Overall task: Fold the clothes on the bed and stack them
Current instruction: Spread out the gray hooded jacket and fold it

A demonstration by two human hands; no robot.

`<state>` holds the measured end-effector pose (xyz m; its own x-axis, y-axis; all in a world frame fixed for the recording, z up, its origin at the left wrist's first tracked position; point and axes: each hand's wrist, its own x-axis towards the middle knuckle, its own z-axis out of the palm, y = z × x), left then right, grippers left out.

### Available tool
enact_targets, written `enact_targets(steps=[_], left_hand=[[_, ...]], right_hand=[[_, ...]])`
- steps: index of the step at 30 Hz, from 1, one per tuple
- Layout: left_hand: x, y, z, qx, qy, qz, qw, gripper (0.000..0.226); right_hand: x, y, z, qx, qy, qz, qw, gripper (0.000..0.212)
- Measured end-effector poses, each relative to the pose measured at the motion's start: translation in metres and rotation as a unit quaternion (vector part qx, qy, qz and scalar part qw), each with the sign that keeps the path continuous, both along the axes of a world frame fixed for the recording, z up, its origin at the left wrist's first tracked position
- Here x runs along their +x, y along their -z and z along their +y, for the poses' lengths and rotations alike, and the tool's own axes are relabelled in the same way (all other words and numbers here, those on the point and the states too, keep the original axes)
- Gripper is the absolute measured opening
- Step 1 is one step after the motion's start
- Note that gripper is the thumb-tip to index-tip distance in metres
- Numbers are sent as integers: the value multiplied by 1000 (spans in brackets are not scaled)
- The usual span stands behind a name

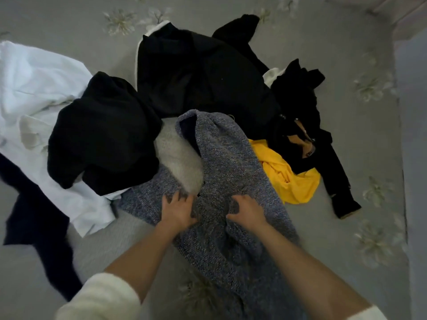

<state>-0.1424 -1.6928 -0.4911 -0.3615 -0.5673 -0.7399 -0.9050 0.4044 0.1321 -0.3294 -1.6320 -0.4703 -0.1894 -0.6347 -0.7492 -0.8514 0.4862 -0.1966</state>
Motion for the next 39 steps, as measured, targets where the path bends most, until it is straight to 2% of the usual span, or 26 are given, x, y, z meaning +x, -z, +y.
enact_targets(steps=[2, 4, 6, 8, 10, 12, 13, 15, 17, 18, 20, 23, 25, 27, 30, 32, 33, 36, 39], left_hand=[[6, 1, 0, -16, 54, -43, 997, 38], [12, -1, 1, -29, 60, -30, 997, 22], [16, -7, 2, -18, -9, 13, 1000, 20], [16, -18, 2, -4, -117, 85, 989, 18], [13, -38, 4, 26, -182, 162, 970, 14], [6, -61, 9, 76, -224, 251, 939, 7], [2, -76, 13, 106, -246, 293, 918, 11], [-6, -107, 21, 152, -262, 350, 886, 25], [-15, -134, 29, 170, -248, 397, 867, 27], [-18, -147, 33, 169, -240, 421, 858, 22], [-22, -170, 37, 139, -237, 466, 841, 15], [-19, -186, 40, 87, -275, 507, 813, 22], [-16, -184, 44, 61, -276, 490, 825, 25], [-14, -171, 51, 50, -277, 453, 846, 28], [-18, -145, 68, 73, -261, 401, 875, 28], [-23, -129, 82, 94, -234, 369, 895, 24], [-26, -122, 89, 106, -224, 355, 901, 23], [-33, -103, 104, 121, -211, 309, 919, 22], [-33, -81, 109, 115, -219, 268, 931, 21]], right_hand=[[8, -4, 8, -35, -32, 11, 999, 60], [20, -8, 16, -73, -84, 9, 994, 55], [38, -12, 29, -99, -143, 7, 985, 57], [59, -13, 42, -146, -198, 54, 968, 68], [80, -16, 56, -176, -175, 113, 962, 78], [92, -26, 63, -212, -105, 134, 962, 79], [93, -33, 64, -240, -68, 148, 957, 74], [88, -52, 65, -317, -10, 163, 934, 50], [76, -70, 68, -384, 47, 127, 913, 17], [68, -84, 70, -406, 94, 109, 902, 12], [38, -117, 77, -431, 201, 97, 875, 16], [-43, -176, 107, -458, 391, 89, 794, 21], [-108, -208, 145, -468, 505, 119, 715, 21], [-151, -220, 189, -441, 587, 139, 665, 25], [-165, -203, 234, -321, 619, 167, 697, 46], [-150, -188, 245, -278, 603, 186, 724, 58], [-137, -184, 245, -285, 588, 167, 738, 54], [-98, -162, 236, -290, 529, 68, 794, 18], [-83, -123, 221, -224, 423, 56, 876, 14]])
